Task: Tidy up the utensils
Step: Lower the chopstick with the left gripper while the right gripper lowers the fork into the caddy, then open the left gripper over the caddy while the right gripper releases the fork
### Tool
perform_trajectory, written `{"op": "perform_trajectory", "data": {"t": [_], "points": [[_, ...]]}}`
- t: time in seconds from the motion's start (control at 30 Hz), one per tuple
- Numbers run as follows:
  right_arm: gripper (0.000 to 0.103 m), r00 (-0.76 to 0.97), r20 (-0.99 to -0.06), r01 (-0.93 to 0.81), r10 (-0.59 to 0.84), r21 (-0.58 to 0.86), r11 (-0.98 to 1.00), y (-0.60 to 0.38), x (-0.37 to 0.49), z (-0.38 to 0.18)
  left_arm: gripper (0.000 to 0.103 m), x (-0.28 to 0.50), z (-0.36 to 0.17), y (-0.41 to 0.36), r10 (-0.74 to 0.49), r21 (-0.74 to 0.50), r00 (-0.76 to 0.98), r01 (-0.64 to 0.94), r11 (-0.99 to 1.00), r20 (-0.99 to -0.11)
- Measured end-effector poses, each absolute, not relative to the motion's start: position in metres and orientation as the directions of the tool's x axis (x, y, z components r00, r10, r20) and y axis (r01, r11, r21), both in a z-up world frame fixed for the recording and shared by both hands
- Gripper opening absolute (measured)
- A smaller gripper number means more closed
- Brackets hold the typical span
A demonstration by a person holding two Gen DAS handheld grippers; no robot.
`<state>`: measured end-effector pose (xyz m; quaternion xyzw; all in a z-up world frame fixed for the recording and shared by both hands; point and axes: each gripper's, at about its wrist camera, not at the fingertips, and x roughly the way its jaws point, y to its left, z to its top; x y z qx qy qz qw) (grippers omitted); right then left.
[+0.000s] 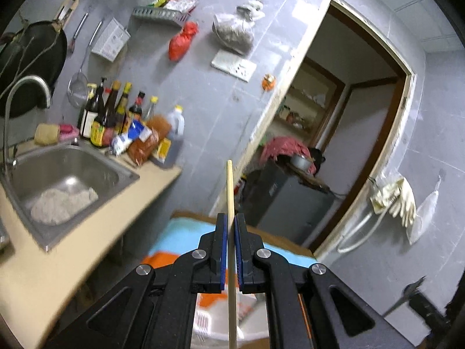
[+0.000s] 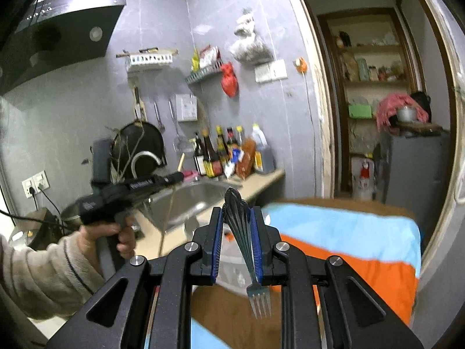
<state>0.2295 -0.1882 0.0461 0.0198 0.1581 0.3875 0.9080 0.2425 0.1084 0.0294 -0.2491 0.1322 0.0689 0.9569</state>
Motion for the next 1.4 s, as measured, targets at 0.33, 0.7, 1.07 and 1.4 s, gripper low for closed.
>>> {"op": "perform_trajectory", "data": {"t": [0.33, 0.7, 1.07, 1.4], "points": [[0.017, 0.674, -0.176, -0.701, 0.717, 0.154, 0.696, -0.127, 0.261, 0.081, 0.005, 0.289, 0.029, 0.151, 0.085, -0.456, 0.968, -0.187, 0.870, -0.235], [0.016, 0.703, -0.248, -0.627, 0.666, 0.225, 0.746, -0.083, 0.291, 0.038, 0.005, 0.318, -0.012, 0.150, 0.071, -0.413, 0.960, -0.183, 0.892, -0.272], [0.017, 0.719, -0.323, -0.545, 0.615, 0.287, 0.788, -0.085, 0.303, -0.005, 0.005, 0.315, -0.037, 0.129, 0.073, -0.317, 0.949, -0.174, 0.932, -0.306], [0.017, 0.713, -0.379, -0.519, 0.590, 0.282, 0.807, -0.084, 0.300, -0.028, 0.005, 0.303, -0.041, 0.129, 0.033, -0.335, 0.948, -0.144, 0.931, -0.316]]}}
